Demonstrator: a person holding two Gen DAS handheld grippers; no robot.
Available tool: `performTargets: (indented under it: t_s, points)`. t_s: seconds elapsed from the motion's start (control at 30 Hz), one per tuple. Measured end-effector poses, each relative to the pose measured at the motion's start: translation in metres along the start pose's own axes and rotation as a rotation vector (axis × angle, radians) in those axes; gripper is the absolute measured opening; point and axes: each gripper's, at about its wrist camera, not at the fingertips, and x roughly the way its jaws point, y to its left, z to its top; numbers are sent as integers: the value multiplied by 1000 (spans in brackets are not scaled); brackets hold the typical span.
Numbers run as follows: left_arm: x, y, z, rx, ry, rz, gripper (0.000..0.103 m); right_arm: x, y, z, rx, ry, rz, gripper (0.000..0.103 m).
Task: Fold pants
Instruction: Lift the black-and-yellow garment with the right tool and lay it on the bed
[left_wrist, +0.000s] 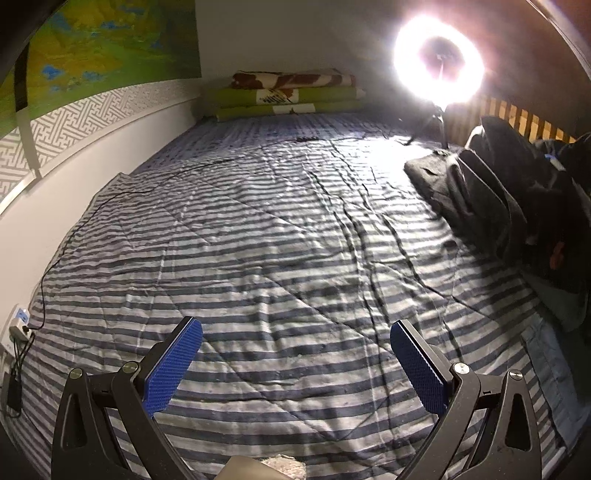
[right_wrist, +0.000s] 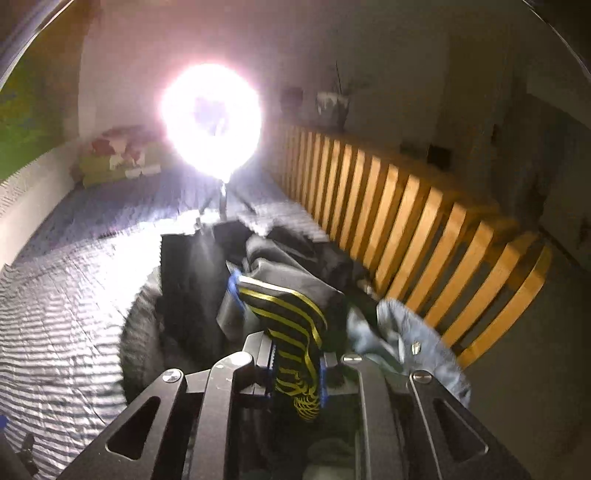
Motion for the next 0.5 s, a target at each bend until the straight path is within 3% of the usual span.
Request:
performTargets:
  t_s: [0.27,0.5]
  points:
    - [-11,33,0,-44,-8,28,103,-64,57,38,-90,-121,55,14]
    - [-24,82,0,-119,-28,79,103,-113,156,61,-204,-202,203,14]
